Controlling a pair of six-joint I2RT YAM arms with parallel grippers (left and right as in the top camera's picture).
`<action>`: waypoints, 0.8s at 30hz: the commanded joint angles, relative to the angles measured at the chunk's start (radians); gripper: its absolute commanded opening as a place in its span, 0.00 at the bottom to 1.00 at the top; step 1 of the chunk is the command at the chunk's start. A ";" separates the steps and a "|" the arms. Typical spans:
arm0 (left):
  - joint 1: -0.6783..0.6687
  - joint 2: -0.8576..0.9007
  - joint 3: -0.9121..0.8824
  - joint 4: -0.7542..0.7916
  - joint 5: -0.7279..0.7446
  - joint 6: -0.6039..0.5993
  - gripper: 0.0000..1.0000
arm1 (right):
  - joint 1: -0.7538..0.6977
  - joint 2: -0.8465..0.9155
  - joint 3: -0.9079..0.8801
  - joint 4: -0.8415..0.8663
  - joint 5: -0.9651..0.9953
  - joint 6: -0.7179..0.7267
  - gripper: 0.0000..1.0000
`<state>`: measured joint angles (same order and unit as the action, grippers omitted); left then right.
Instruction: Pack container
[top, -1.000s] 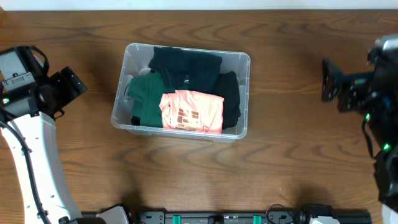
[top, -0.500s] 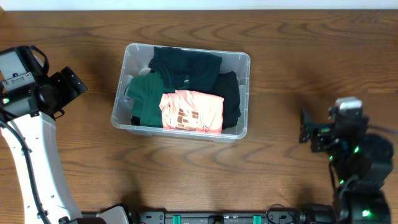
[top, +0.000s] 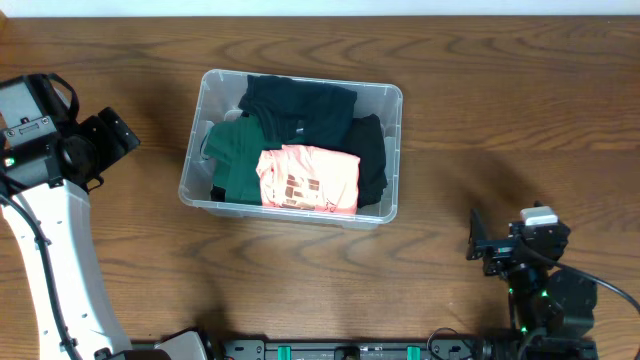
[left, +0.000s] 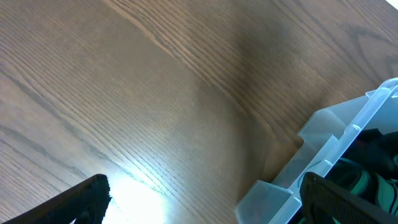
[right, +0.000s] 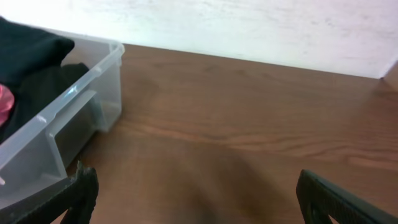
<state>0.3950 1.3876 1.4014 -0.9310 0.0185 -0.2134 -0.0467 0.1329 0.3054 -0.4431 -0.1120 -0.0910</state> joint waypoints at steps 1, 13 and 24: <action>0.003 0.003 0.005 0.000 -0.012 -0.010 0.98 | 0.015 -0.042 -0.046 0.005 0.000 0.008 0.99; 0.003 0.003 0.005 0.000 -0.012 -0.010 0.98 | 0.014 -0.128 -0.123 0.006 0.011 0.008 0.99; 0.003 0.003 0.005 0.000 -0.012 -0.010 0.98 | 0.014 -0.128 -0.200 0.100 0.010 0.008 0.99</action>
<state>0.3950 1.3876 1.4014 -0.9310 0.0185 -0.2134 -0.0399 0.0143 0.1154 -0.3618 -0.1112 -0.0910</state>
